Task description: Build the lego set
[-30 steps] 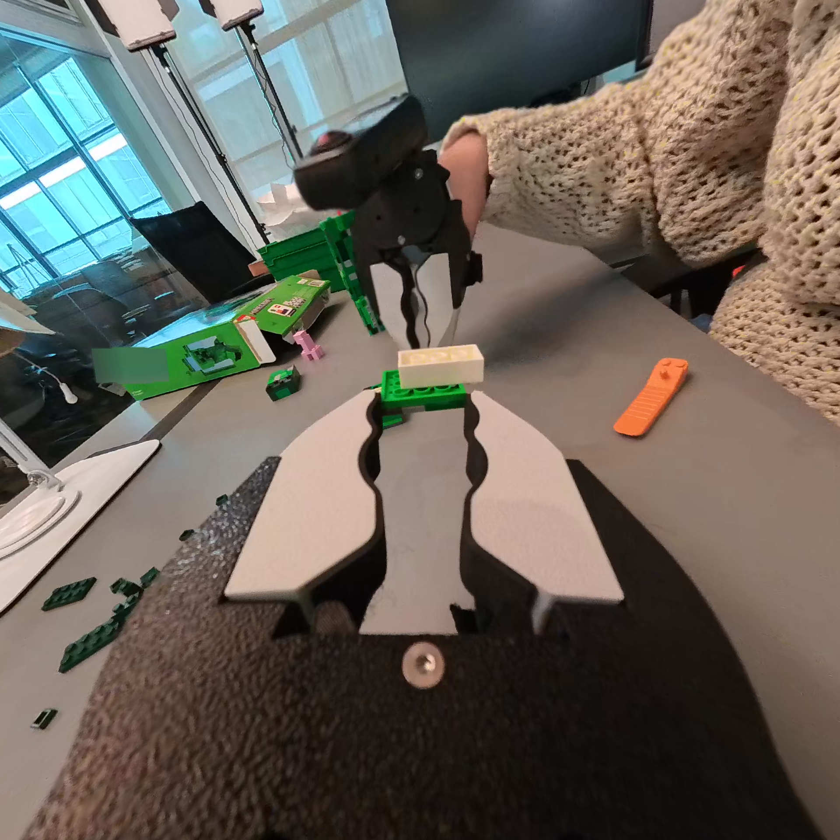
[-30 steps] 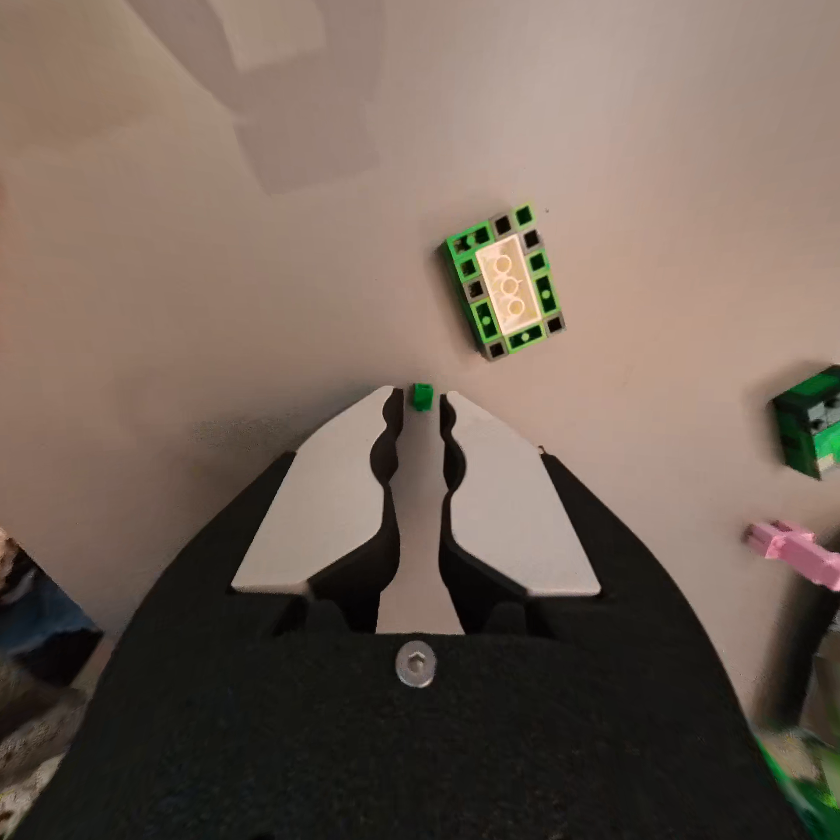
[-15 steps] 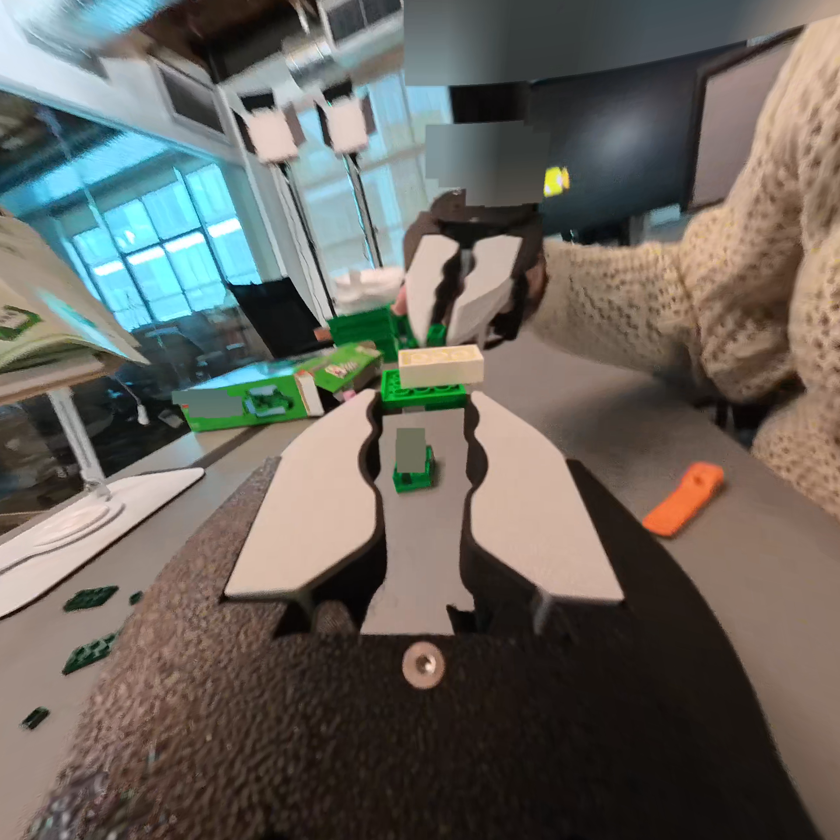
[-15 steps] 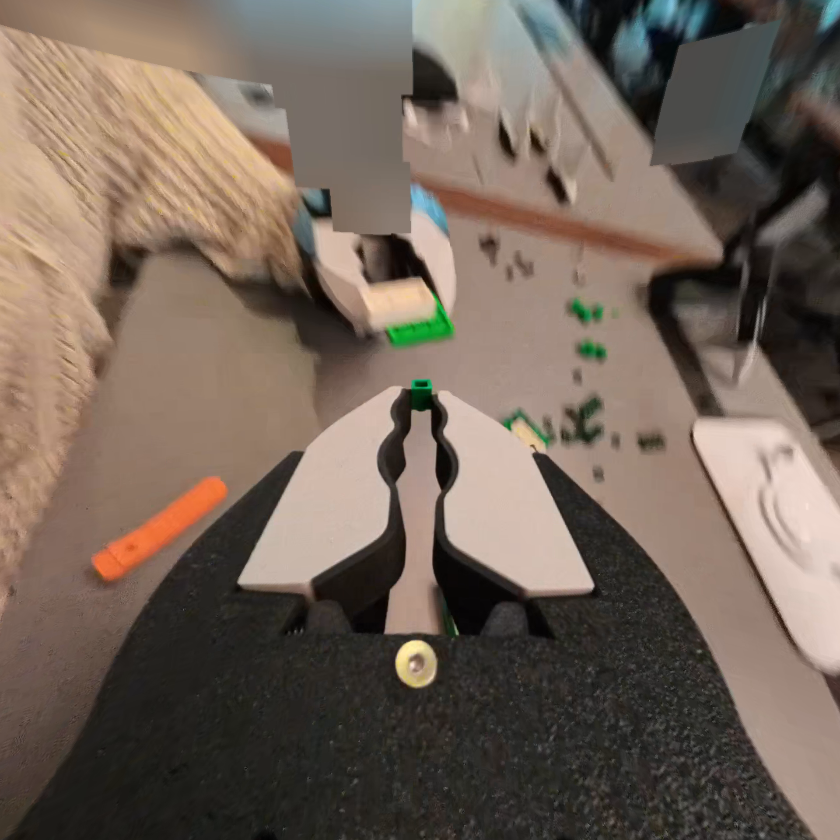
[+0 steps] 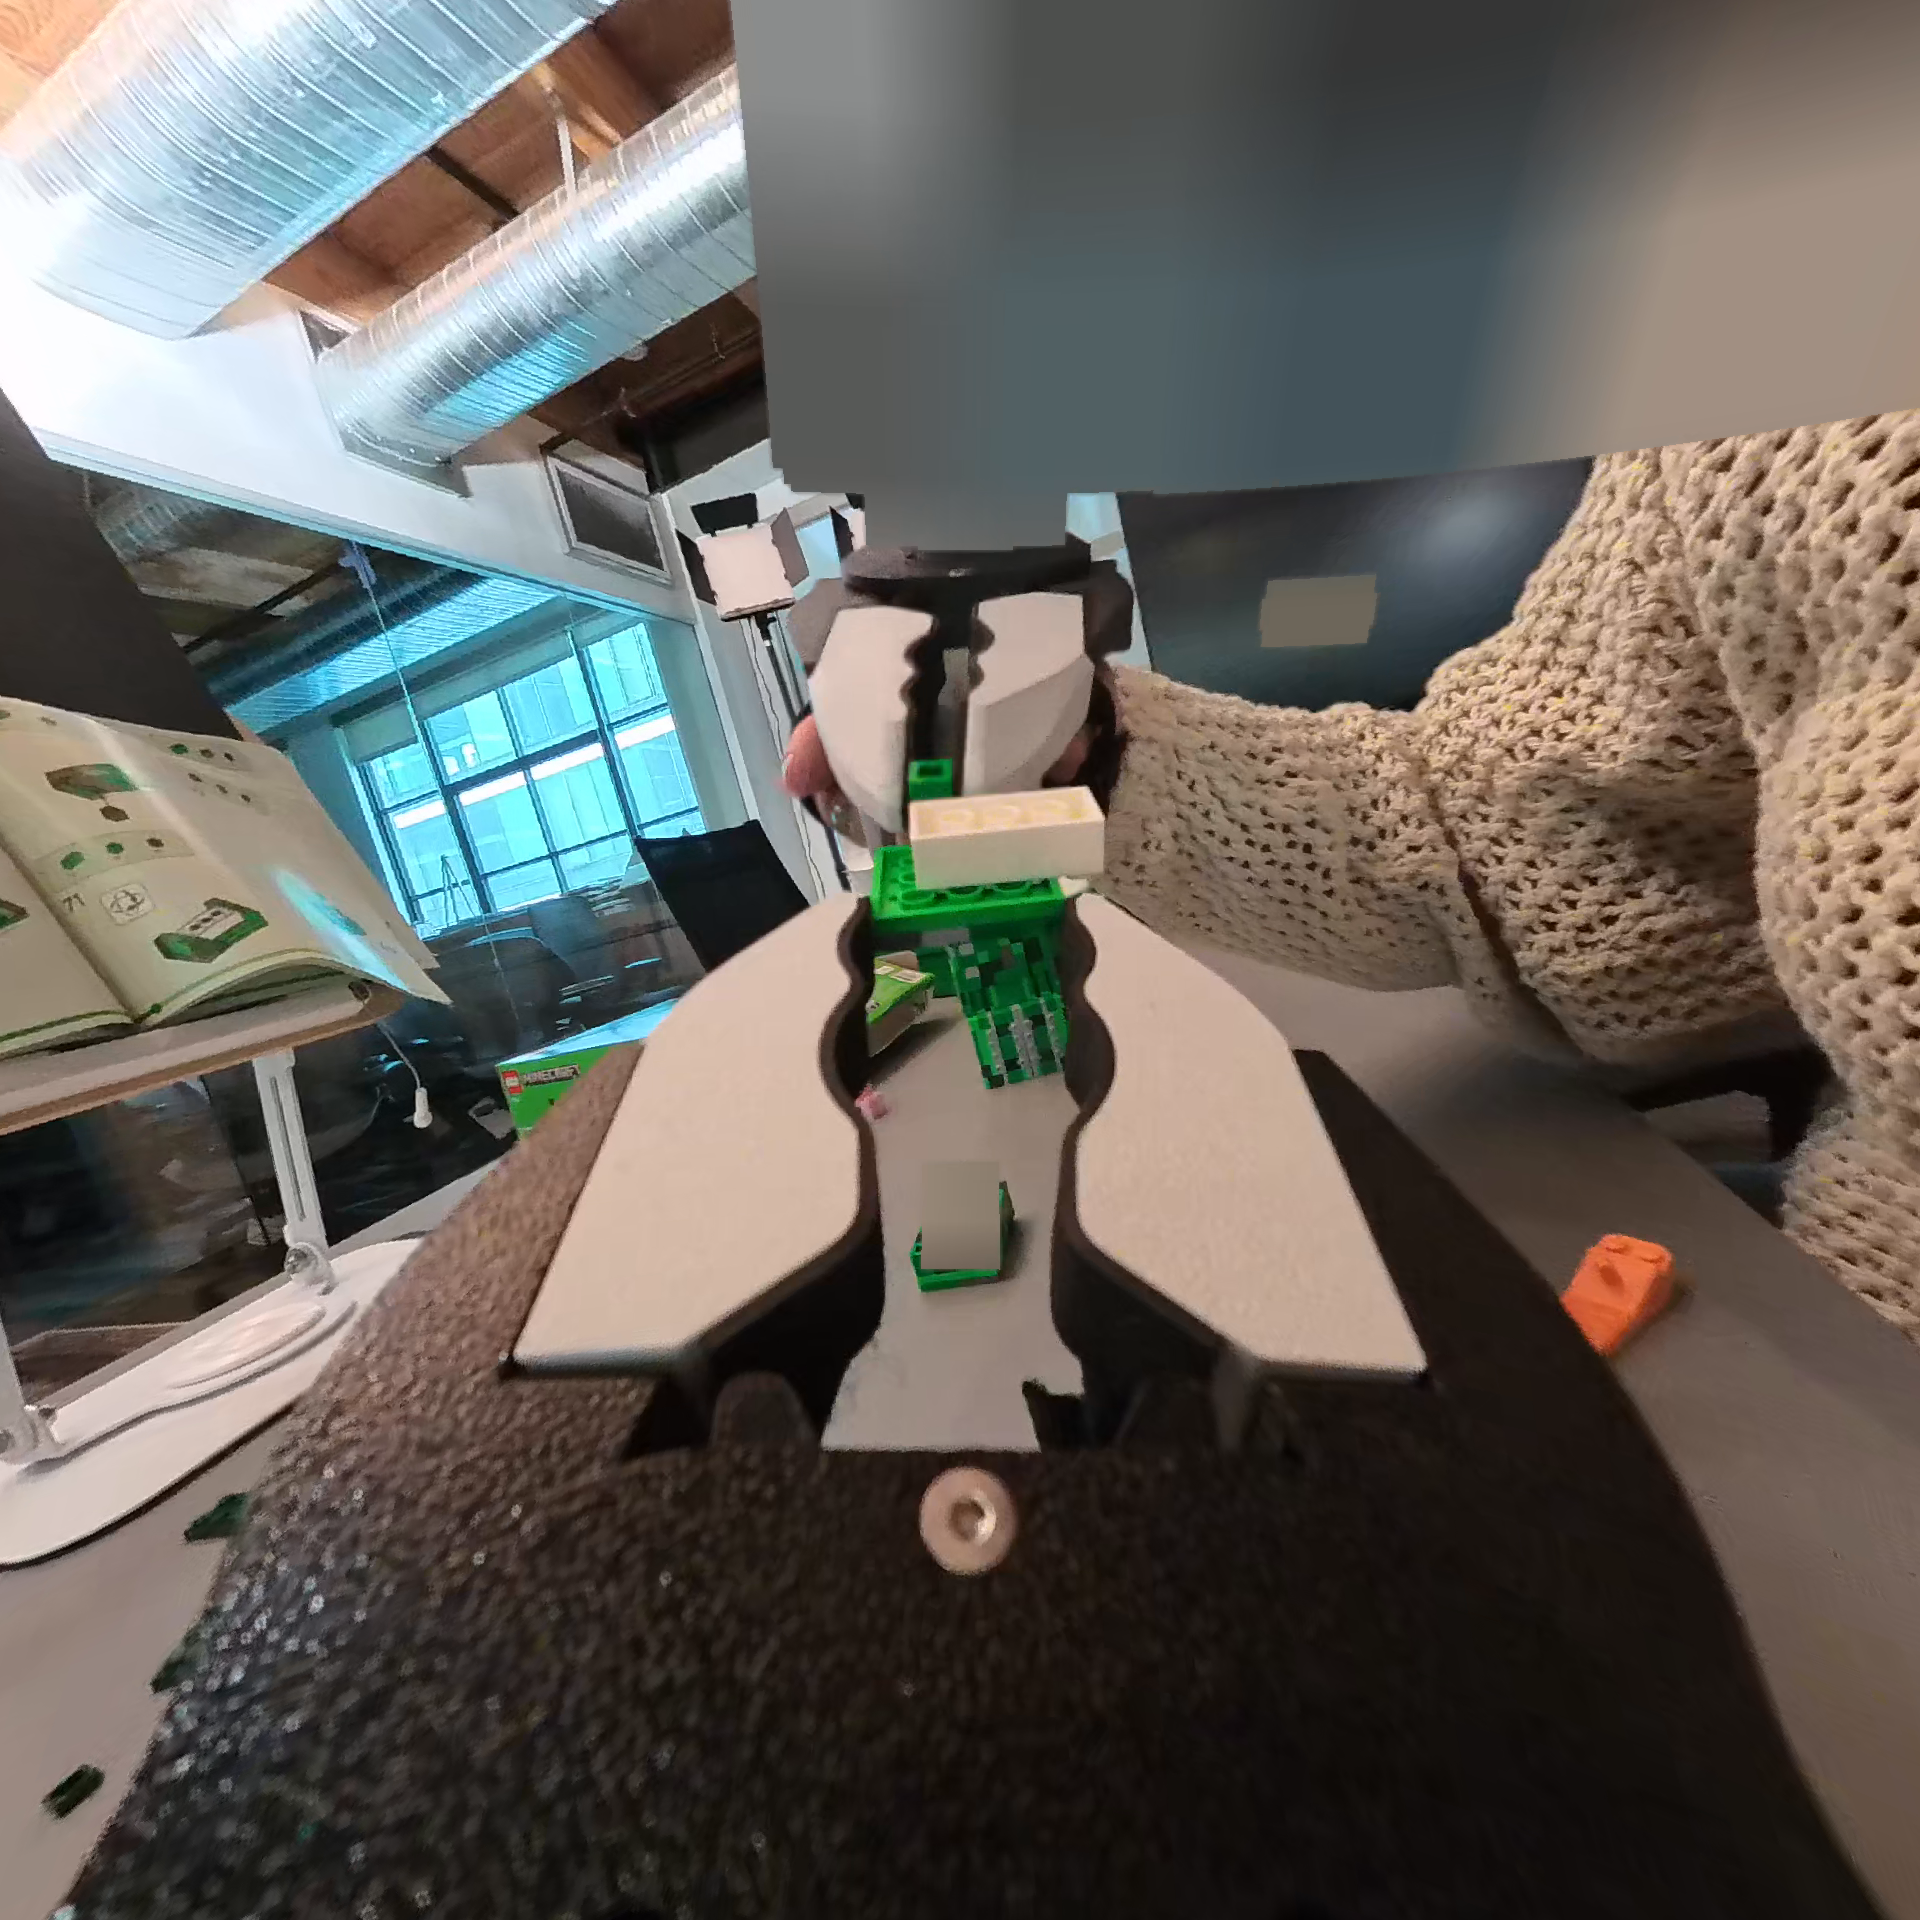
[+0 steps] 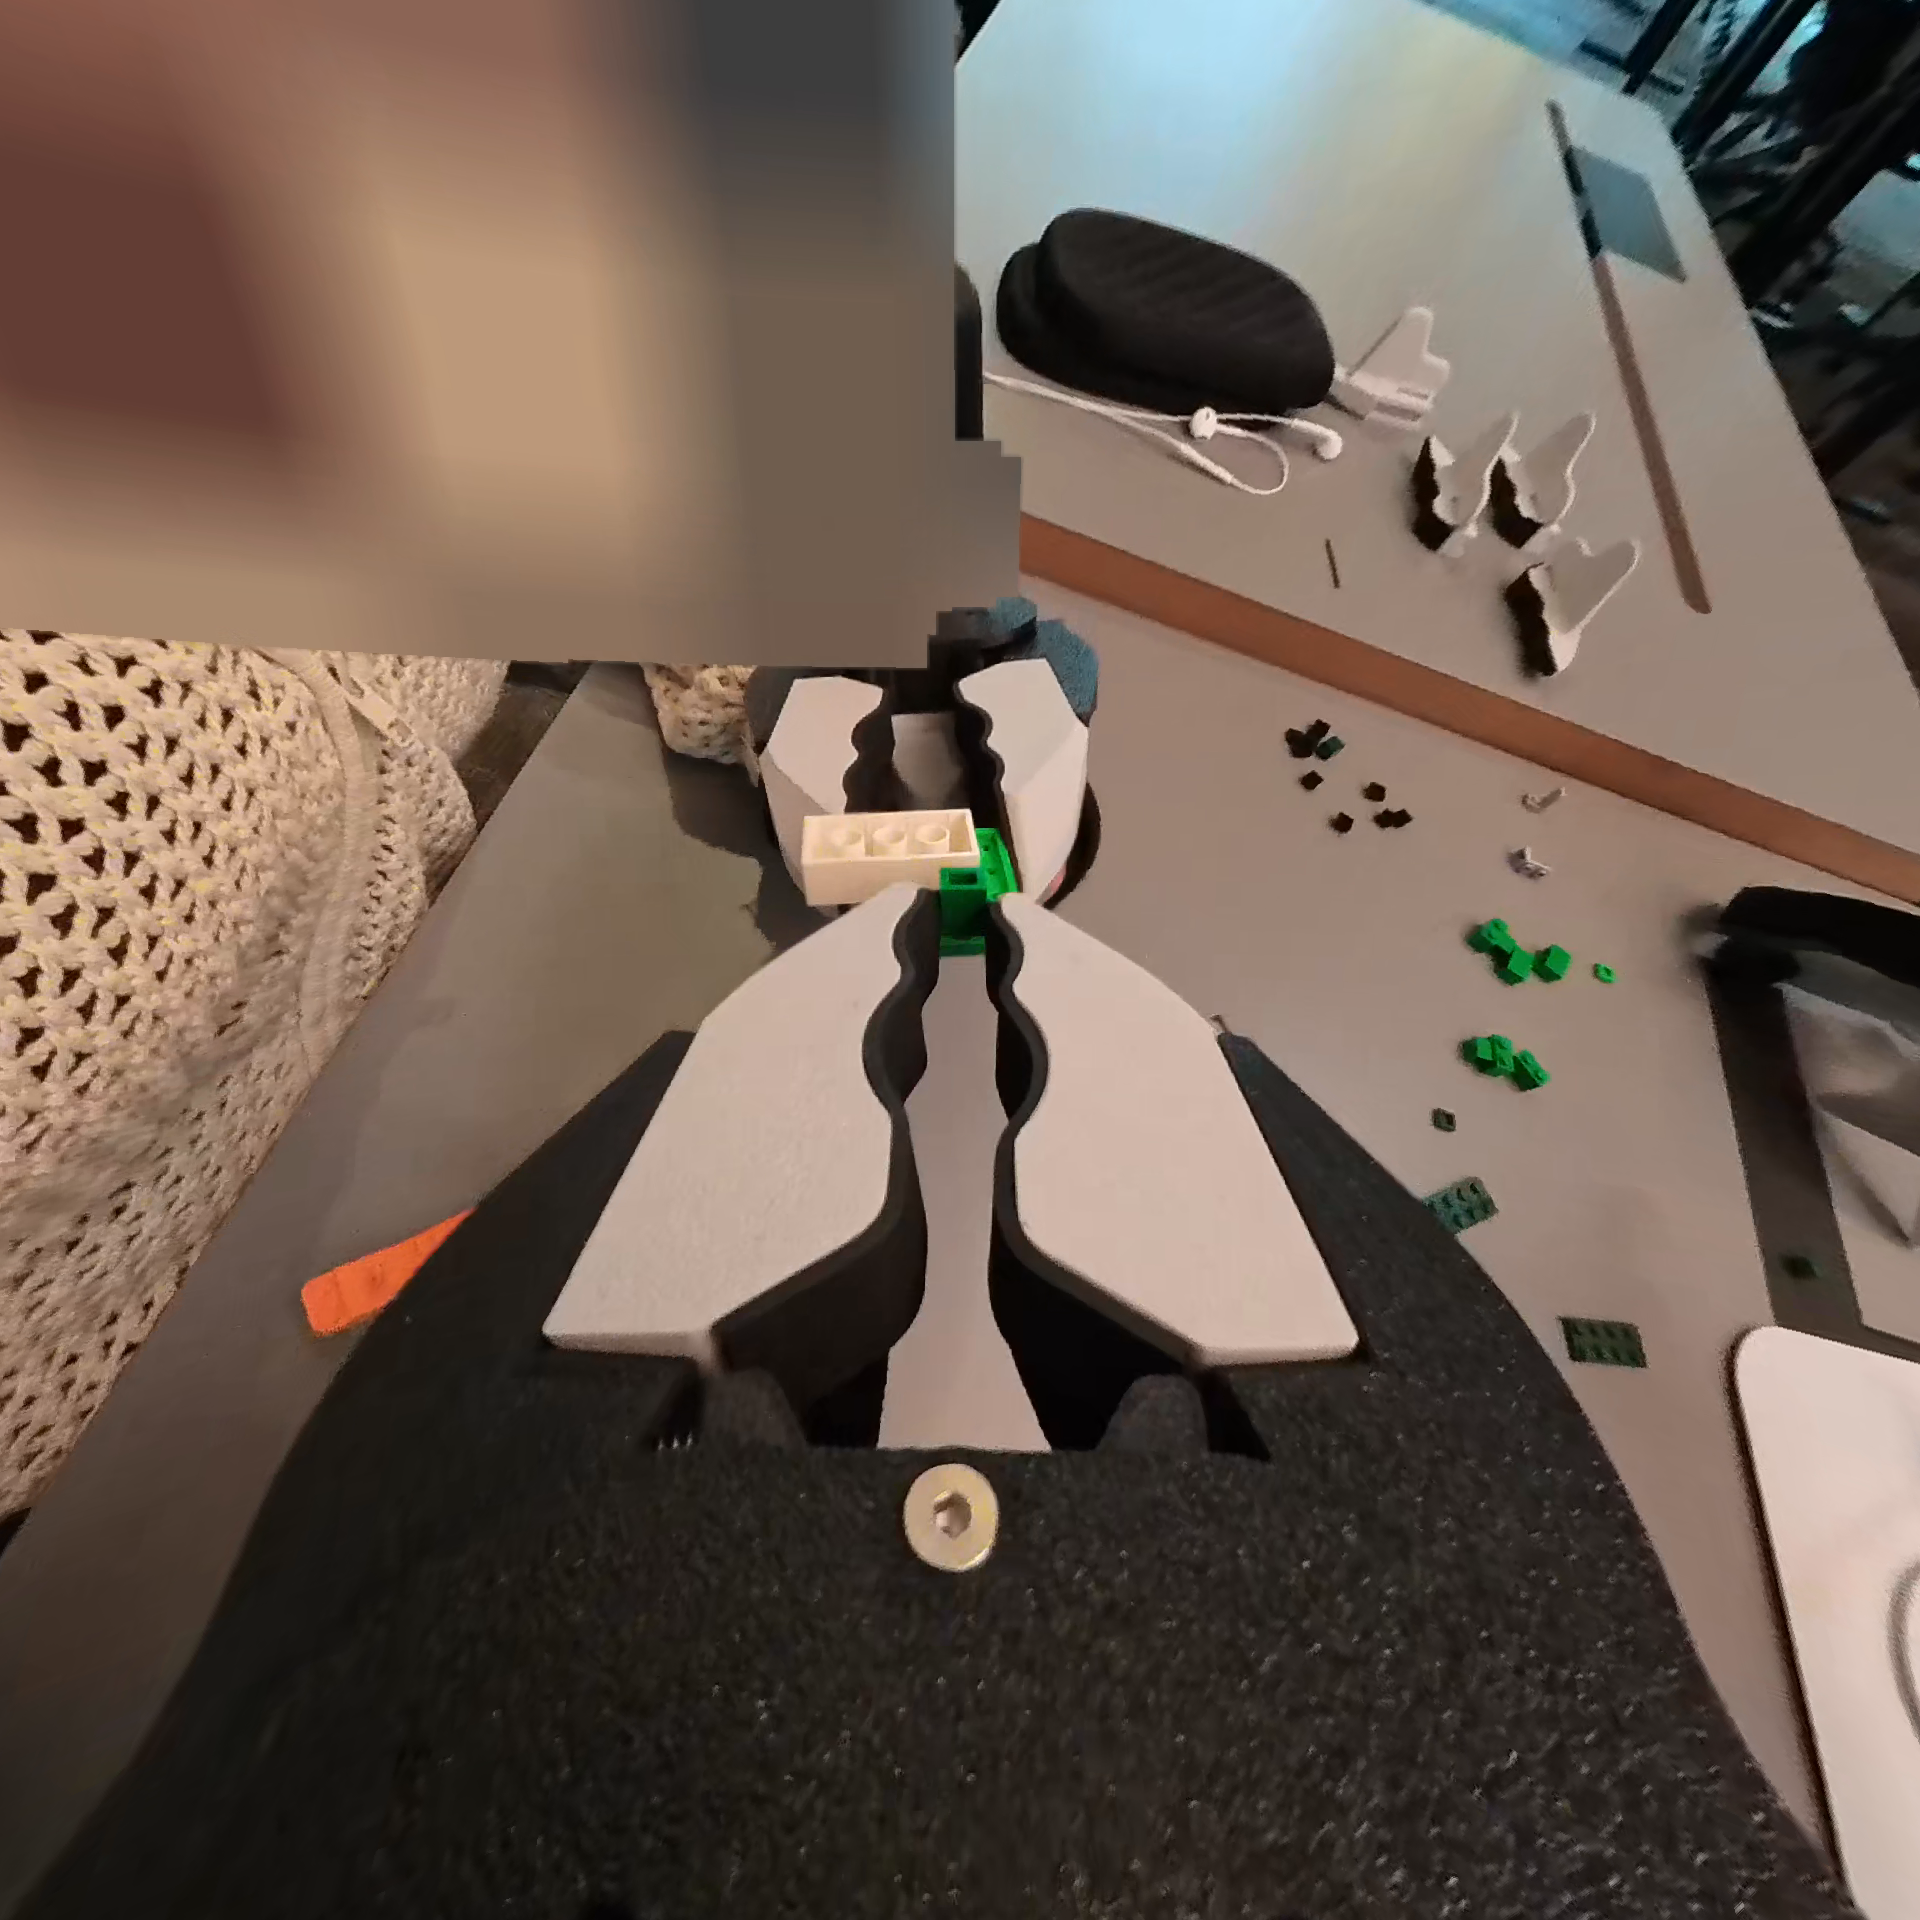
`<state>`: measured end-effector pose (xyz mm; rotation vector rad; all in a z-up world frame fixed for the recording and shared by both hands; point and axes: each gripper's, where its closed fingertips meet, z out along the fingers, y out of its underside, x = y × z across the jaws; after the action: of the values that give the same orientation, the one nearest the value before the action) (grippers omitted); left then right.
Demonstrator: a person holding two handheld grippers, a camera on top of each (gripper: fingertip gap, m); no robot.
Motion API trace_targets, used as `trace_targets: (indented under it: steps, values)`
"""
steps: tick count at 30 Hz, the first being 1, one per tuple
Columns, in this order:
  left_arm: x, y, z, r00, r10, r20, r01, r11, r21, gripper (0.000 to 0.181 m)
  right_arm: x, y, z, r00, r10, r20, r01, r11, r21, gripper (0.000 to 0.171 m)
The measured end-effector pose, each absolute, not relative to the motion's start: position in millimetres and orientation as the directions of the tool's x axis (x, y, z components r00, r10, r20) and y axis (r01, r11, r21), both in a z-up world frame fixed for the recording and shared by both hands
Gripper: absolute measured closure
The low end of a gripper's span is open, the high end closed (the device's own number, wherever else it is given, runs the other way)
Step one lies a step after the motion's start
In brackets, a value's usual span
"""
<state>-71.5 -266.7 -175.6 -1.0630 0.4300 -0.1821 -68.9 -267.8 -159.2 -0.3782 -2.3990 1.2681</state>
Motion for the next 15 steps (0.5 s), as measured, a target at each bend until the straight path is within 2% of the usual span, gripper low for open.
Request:
trace_targets:
  steps: [15]
  values:
    - [-65.0,-268.9,-177.5,0.889,-0.355,-0.29,-0.09,0.487,-0.869,0.148,-73.0,-269.4,-164.8,-0.896,0.387,0.217,0.042,0.561,-0.827,0.163]
